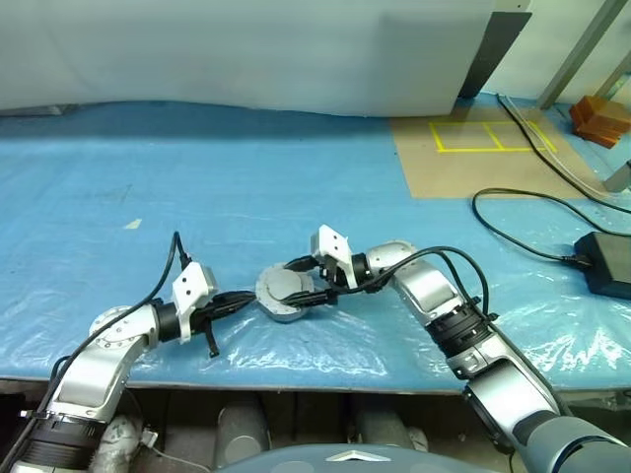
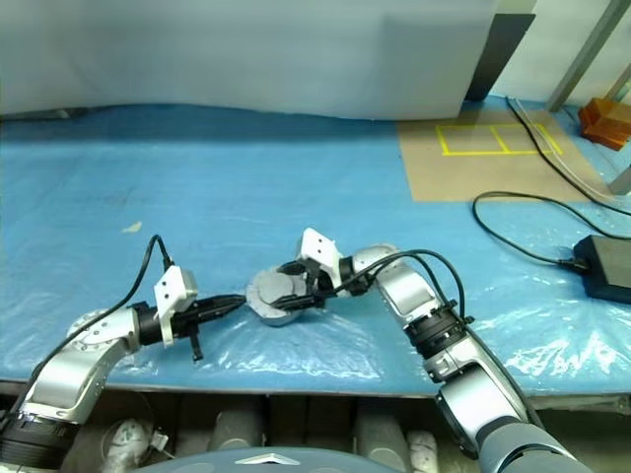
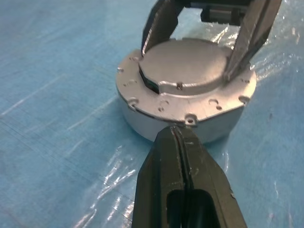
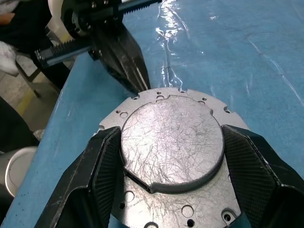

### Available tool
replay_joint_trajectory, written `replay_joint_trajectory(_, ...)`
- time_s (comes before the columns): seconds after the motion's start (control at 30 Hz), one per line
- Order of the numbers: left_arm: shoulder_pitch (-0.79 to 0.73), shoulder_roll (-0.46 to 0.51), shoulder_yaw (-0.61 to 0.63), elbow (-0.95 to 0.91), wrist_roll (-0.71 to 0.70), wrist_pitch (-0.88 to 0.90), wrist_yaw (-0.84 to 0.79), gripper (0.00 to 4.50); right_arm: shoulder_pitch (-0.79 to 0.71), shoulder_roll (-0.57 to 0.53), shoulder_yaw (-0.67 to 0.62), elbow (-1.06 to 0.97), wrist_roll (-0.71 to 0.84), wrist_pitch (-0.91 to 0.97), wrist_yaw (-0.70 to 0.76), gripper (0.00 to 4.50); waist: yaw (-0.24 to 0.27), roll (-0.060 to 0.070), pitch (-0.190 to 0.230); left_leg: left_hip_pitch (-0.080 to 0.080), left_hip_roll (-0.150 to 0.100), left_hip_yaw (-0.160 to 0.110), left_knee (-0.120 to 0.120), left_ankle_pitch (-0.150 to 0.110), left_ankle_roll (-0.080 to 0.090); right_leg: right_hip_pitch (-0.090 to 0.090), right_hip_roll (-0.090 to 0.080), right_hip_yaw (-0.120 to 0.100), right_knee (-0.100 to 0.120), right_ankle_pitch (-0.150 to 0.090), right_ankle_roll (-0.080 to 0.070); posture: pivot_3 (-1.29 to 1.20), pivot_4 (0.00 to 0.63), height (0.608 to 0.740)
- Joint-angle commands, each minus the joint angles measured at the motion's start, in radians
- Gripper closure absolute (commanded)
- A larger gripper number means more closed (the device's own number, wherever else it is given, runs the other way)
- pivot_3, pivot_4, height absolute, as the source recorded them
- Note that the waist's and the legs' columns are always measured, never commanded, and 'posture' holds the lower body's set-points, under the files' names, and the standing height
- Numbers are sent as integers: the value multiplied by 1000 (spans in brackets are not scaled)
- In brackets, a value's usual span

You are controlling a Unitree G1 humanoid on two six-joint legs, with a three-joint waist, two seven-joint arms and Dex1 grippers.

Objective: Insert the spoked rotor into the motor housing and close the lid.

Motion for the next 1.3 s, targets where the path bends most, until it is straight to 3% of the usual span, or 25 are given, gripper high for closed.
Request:
replay_joint_trajectory(0.03,-70,-11,65,-42,-97,50,15,4500,68,-65,80,142,-111,21,6,1519,8,0,-1,2,0,0,0,0,0,2,-1,0,0,0,0,0,150,740)
replay_joint_trajectory(0.17,-163,-21,99,-38,-192,134,18,4500,73,-77,85,154,-120,0,3,1519,21,1,-4,10,-1,1,-1,-2,4,7,-1,1,0,-4,6,0,150,740)
replay_joint_trajectory(0.47,-135,1,-177,56,70,-71,-108,4500,53,-59,55,133,-86,37,-6,1519,21,4,-19,8,-1,2,-9,-2,4,7,0,1,-13,-1,1,0,150,740)
replay_joint_trajectory(0.73,-131,-1,-249,181,212,-209,-88,4500,57,-67,45,92,-74,63,-9,1519,24,6,-25,10,-2,2,-14,-3,4,9,-1,0,-14,-5,7,0,150,740)
replay_joint_trajectory(1.03,-135,34,-241,263,239,-276,-100,4500,49,-62,24,35,-45,105,-10,1519,25,7,-30,10,-2,2,-21,-3,4,7,-3,1,-16,-6,9,0,150,740)
replay_joint_trajectory(1.17,-142,30,-261,286,264,-306,-88,4500,42,-52,13,37,-35,96,-5,212,24,7,-31,10,-2,3,-21,-3,4,7,-3,1,-17,-6,10,0,150,740)
replay_joint_trajectory(1.3,-146,19,-265,282,262,-307,-82,4500,44,-69,-13,-28,-9,93,21,42,26,8,-32,10,-2,3,-22,-3,4,6,-3,2,-17,-7,10,0,150,740)
